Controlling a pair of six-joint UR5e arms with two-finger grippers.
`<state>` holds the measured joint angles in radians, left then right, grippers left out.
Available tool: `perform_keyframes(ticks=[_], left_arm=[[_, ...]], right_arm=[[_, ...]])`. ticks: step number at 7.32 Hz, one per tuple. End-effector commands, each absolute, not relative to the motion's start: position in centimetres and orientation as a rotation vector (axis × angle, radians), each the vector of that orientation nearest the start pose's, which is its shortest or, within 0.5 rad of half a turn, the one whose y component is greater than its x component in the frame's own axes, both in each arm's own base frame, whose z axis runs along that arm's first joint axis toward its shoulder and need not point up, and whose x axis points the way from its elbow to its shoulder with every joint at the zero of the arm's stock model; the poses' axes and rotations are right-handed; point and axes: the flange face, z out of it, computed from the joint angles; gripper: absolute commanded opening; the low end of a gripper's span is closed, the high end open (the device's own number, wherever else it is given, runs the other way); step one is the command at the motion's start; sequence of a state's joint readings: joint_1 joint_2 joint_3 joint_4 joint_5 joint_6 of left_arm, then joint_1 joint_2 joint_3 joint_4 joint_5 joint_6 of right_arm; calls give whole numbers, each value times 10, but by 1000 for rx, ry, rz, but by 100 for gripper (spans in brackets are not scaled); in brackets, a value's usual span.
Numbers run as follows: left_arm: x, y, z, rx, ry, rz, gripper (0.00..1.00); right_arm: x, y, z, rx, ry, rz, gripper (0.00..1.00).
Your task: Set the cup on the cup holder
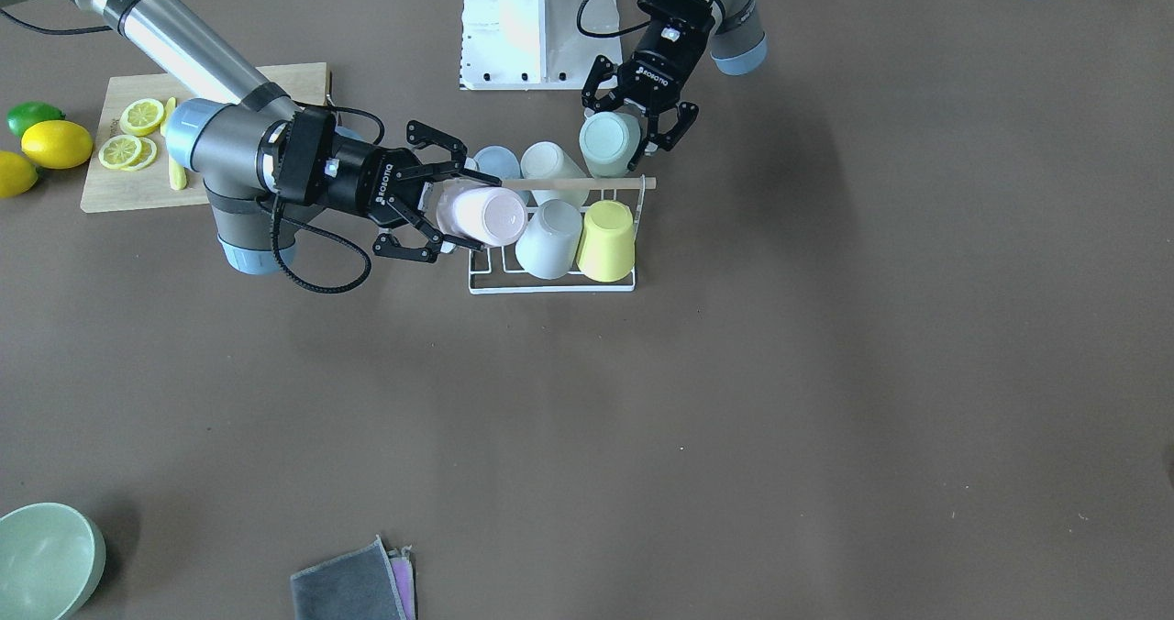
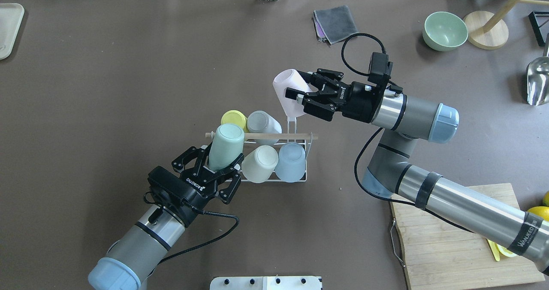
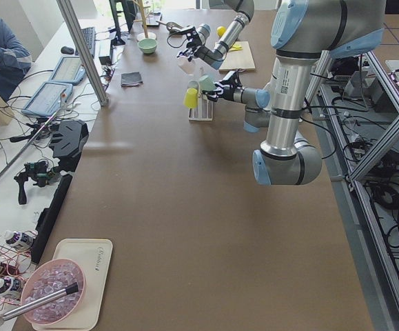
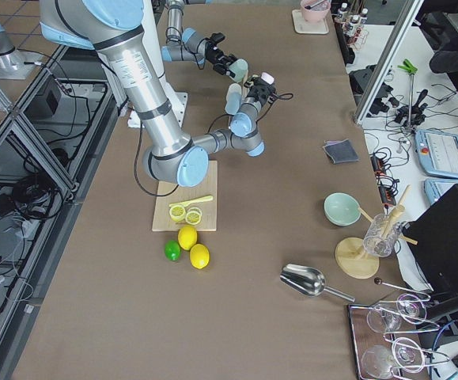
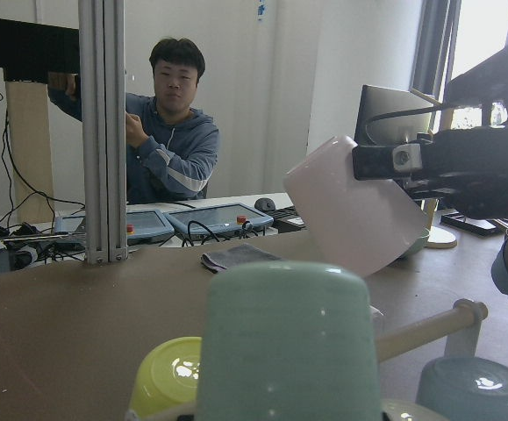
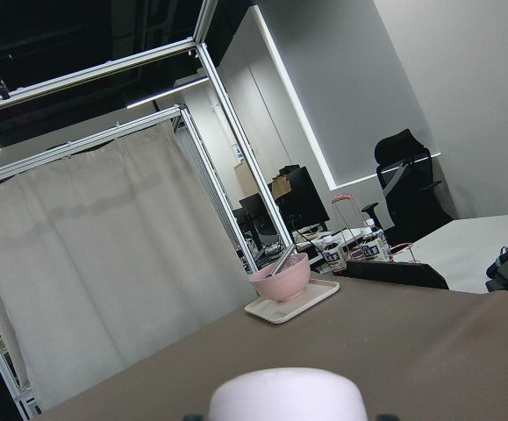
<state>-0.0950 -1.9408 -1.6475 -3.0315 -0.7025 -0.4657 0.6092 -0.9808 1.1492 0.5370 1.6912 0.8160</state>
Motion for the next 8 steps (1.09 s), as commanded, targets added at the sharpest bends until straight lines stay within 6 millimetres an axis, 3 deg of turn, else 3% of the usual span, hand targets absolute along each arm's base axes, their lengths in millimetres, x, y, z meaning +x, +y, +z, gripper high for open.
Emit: perform_keyframes(ticks=[1,2,3,7,8], left_arm=[[512,-261,275,1423,1080,-105,53],[512,-261,276,1420,1081,-106,86],[511,-261,277,1418,1088,-113,98],[506,-263,275,1399,1121,-151,98],[488,-260,267,1401,1148,-161,98]], right_arm=[[-461,-470,311,1388,-1805,-206,0],[-466,-473,314,1376,-1796,-208,0],[-470,-475,316,1370,-1789,-210,0],[-473,-468,319,1367,-1806,-218,0],[-475,-463,319,1369,-1823,-220,0]])
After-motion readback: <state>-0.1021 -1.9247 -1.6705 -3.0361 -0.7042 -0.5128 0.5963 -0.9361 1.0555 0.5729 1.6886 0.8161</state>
